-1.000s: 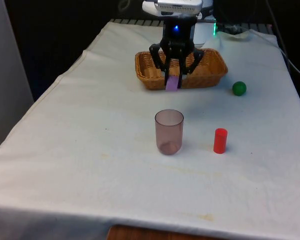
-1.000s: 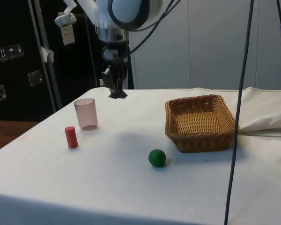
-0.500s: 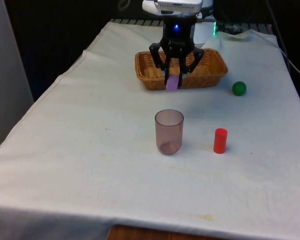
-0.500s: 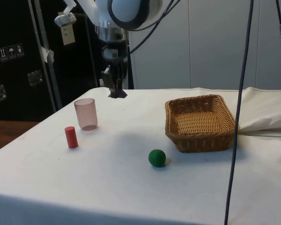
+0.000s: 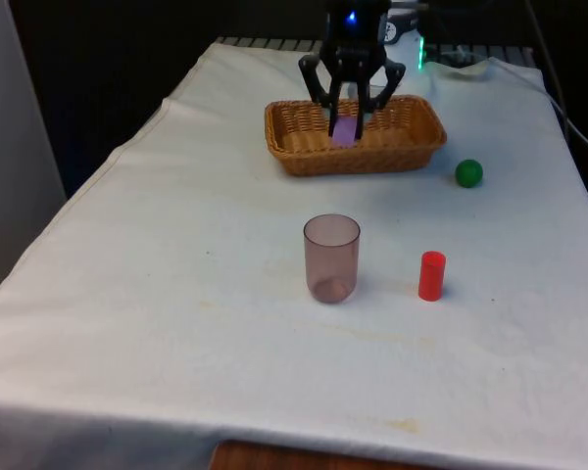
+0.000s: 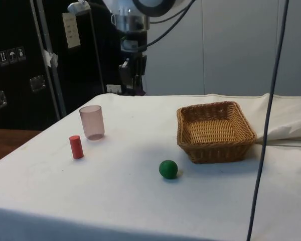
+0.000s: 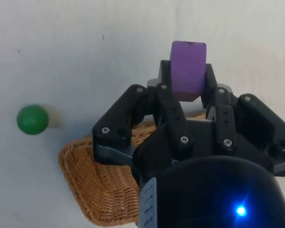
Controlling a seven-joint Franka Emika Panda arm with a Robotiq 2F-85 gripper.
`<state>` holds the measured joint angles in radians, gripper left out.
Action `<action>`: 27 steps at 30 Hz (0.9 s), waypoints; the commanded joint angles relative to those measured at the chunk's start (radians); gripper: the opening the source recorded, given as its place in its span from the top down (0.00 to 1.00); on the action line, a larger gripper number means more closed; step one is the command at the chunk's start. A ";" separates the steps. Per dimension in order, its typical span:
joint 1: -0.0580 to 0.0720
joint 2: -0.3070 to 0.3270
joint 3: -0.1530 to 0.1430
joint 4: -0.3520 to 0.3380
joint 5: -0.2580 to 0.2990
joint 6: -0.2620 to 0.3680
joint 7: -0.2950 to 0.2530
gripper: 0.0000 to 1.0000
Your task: Pick up the triangular block and place it into the basket.
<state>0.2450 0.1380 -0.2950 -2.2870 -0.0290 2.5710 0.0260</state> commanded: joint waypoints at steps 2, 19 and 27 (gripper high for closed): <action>0.004 -0.035 -0.006 -0.030 -0.035 -0.001 0.022 0.66; 0.000 -0.150 -0.001 -0.154 -0.061 0.001 0.004 0.66; -0.007 -0.233 -0.002 -0.242 -0.114 0.006 0.013 0.66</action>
<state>0.2420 -0.0890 -0.2970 -2.5220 -0.1240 2.5720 0.0290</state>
